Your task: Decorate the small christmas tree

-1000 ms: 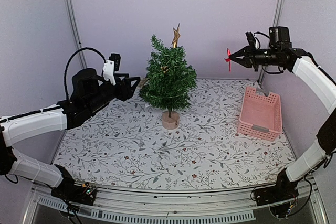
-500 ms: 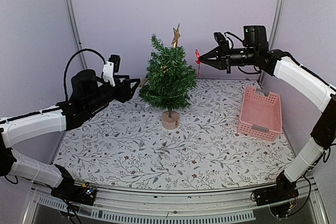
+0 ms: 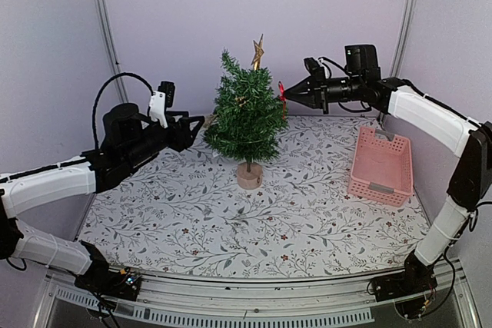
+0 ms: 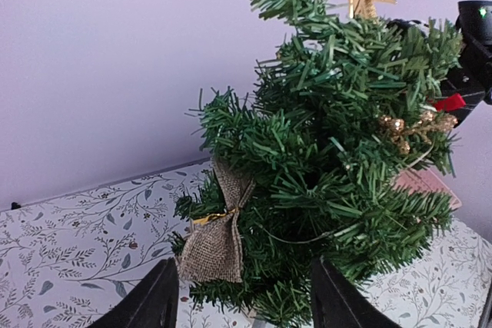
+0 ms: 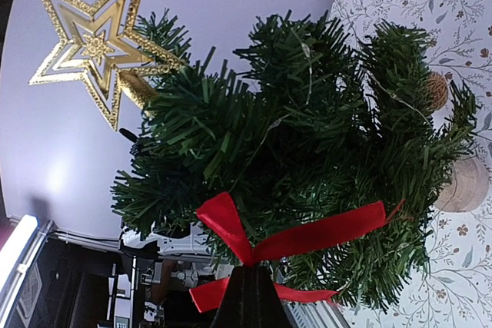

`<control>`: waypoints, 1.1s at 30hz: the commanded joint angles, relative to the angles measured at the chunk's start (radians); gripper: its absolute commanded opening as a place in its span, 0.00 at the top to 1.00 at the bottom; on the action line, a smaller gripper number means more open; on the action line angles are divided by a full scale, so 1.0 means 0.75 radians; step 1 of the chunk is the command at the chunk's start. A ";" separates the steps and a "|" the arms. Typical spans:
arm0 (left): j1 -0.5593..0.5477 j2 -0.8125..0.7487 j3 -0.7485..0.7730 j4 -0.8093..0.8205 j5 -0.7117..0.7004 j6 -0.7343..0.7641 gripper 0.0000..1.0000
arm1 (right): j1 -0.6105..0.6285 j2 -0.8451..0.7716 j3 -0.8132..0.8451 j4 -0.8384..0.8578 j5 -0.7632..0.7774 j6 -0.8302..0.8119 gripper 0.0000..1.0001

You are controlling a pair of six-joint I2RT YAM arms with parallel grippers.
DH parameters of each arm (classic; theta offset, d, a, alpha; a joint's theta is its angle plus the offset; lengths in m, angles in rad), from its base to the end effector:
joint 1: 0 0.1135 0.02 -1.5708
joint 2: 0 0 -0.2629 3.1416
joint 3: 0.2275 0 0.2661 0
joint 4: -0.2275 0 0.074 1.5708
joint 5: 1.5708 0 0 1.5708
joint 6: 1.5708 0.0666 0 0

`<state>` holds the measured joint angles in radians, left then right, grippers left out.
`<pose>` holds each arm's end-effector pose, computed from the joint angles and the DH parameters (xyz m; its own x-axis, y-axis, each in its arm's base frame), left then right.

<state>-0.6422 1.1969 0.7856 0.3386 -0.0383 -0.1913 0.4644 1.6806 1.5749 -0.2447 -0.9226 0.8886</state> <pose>0.2624 -0.1931 0.2994 -0.1651 -0.1138 -0.9797 0.5465 0.8163 -0.1869 0.3519 0.2357 0.3679 -0.9230 0.0618 -0.3798 -0.3543 0.2483 0.9016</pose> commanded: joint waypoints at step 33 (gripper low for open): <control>0.019 -0.028 -0.017 0.015 0.012 0.023 0.41 | 0.065 0.185 0.198 -0.206 0.130 -0.076 1.00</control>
<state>-0.6418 1.1969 0.7853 0.3382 -0.0341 -0.1867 0.4969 1.7931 1.6711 -0.4076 -0.8356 0.8227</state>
